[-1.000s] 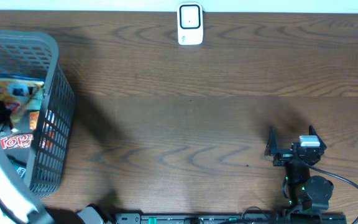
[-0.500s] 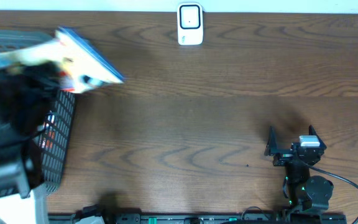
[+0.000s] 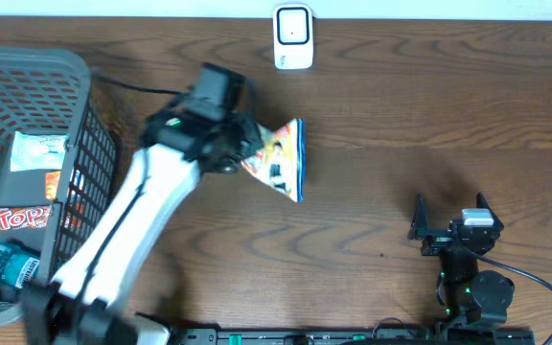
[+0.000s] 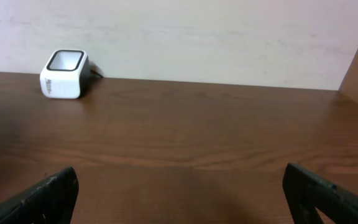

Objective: Scan the item barcode
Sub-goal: 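Lift the snack bag out and place it on the table centre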

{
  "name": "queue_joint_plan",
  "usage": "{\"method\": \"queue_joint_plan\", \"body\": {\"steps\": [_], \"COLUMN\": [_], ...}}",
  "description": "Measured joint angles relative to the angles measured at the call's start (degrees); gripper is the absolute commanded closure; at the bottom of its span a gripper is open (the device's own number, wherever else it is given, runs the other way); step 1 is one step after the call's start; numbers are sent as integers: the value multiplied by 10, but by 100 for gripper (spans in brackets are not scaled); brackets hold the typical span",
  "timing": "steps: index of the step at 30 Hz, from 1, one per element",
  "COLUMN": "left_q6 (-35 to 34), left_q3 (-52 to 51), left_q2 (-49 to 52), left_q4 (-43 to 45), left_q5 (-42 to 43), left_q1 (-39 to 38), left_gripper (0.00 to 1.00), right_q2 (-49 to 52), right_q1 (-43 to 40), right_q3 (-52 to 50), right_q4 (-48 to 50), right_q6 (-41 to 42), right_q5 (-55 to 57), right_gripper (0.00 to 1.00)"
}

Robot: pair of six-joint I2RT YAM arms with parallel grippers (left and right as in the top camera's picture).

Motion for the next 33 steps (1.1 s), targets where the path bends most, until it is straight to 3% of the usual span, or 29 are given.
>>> {"method": "queue_joint_plan", "body": {"steps": [10,12,13,14,15,20,24,28,33], "left_q6": [-3,-5,-7,-9,-7,2,11,14,11], "left_q3": [0,0,0,0,0,24,80,113,119], "left_q2": [177,196,203,209,211,211,200,150,106], "left_q4": [-2,1,1,2,5,-22,-89,-122,-158], "left_q5": [-18,-18,-17,-17,-17,-17,-18,-18,-18], "left_q1": [-38,-40,-40,-40,-40,-30,-7,2,-12], "left_gripper": [92,77,61,38,26,19,23,92,92], "right_q2": [0,0,0,0,0,0,0,0,0], "right_q1": [0,0,0,0,0,0,0,0,0], "right_q3": [0,0,0,0,0,0,0,0,0], "right_q4": [0,0,0,0,0,0,0,0,0], "right_q6": [0,0,0,0,0,0,0,0,0], "right_q5": [0,0,0,0,0,0,0,0,0], "right_gripper": [1,1,1,1,1,1,1,1,1]}}
